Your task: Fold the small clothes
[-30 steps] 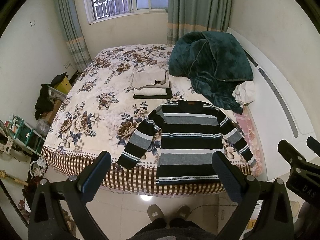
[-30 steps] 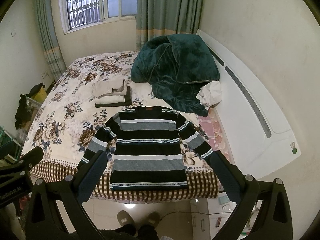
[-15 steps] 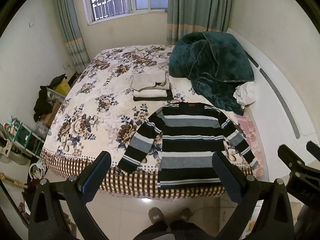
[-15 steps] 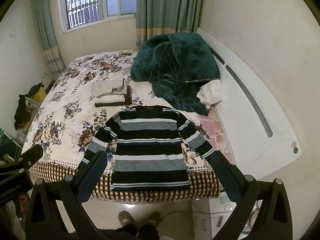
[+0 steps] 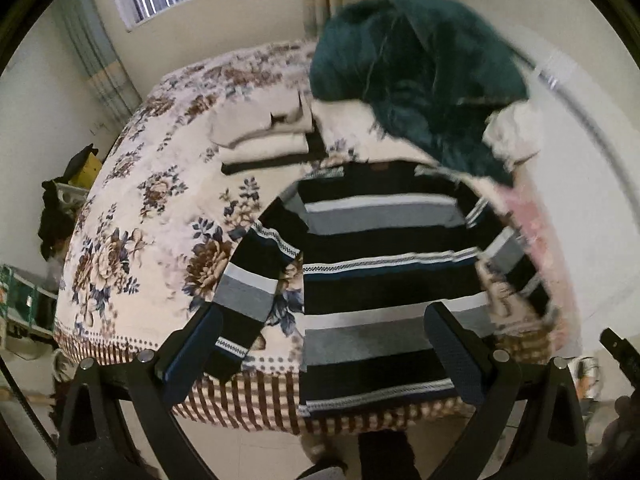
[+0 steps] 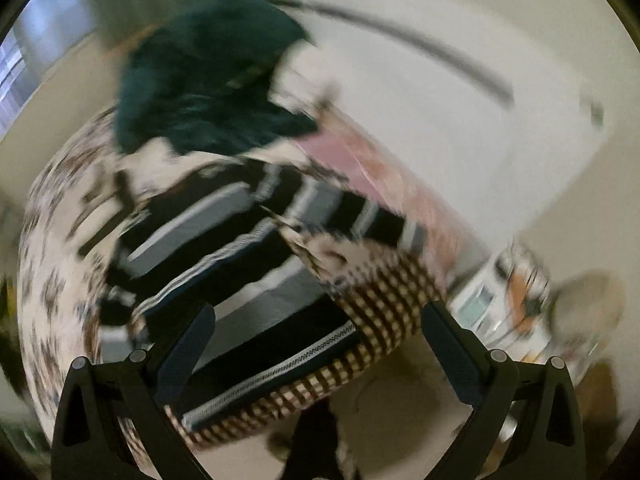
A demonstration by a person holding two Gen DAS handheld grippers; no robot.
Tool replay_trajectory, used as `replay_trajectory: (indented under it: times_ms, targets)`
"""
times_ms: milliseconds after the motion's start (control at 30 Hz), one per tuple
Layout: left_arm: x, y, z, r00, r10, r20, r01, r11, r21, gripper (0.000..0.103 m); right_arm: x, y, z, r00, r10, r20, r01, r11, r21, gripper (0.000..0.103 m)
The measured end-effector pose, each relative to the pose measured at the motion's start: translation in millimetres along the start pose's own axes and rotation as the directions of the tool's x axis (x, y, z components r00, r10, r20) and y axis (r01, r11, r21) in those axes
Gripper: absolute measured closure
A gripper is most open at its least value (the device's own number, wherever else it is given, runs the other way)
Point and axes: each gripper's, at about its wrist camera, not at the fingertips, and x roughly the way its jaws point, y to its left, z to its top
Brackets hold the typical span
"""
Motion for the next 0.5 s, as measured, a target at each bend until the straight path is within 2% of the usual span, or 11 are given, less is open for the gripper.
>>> replay_trajectory:
  times_ms: [33,67,133,200,300,367,400,500]
  targets:
    - [13.3,-2.7,-4.6,1.0,0.01,-0.012,-0.01,1.0,0.005,0.0,41.0,-19.3,5.8,0.999,-0.012,-0.044,0.015,0.998,0.068,0.003]
    - [33.2,-8.0,-2.8,0.999,0.025,-0.028,-0.024,1.0,0.009,0.0,65.0,-32.0,4.0,0.998,-0.012,-0.068,0.019,0.994,0.109,0.006]
    - [62.4,-13.8,-0.9,0.997,0.06,-0.056,-0.059,0.998,0.012,0.0,138.3,-68.4,10.3,0.991,0.032,-0.132,0.001,0.97,0.244,0.027]
    - [91.5,-19.2,0.6,0.992,0.08,-0.099,-0.08,0.997,0.007,0.0,199.1,-99.5,11.1,0.984,0.067,-0.167,-0.003,0.934,0.356,0.036]
    - [146.0,-29.2,-0.3,0.977,0.089,-0.192,-0.093,0.996,-0.01,0.0,273.9,-129.8,8.2,0.976,0.128,-0.175,-0.024,0.864,0.503,0.037]
    - [185.2,-35.2,-3.6,0.965,0.093,-0.247,-0.102,0.994,-0.025,0.0,331.1,-153.7,5.8,0.969,0.195,-0.15,-0.058,0.775,0.629,0.037]
    - [198.4,-36.9,-5.1,0.96,0.095,-0.262,-0.106,0.994,-0.028,0.0,343.0,-158.6,2.9,0.968,0.211,-0.139,-0.065,0.741,0.669,0.037]
    - [245.9,-45.6,-11.0,0.944,0.099,-0.313,-0.116,0.992,-0.038,0.0,401.5,-186.2,-3.3,0.971,0.232,-0.055,-0.093,0.58,0.809,0.046]
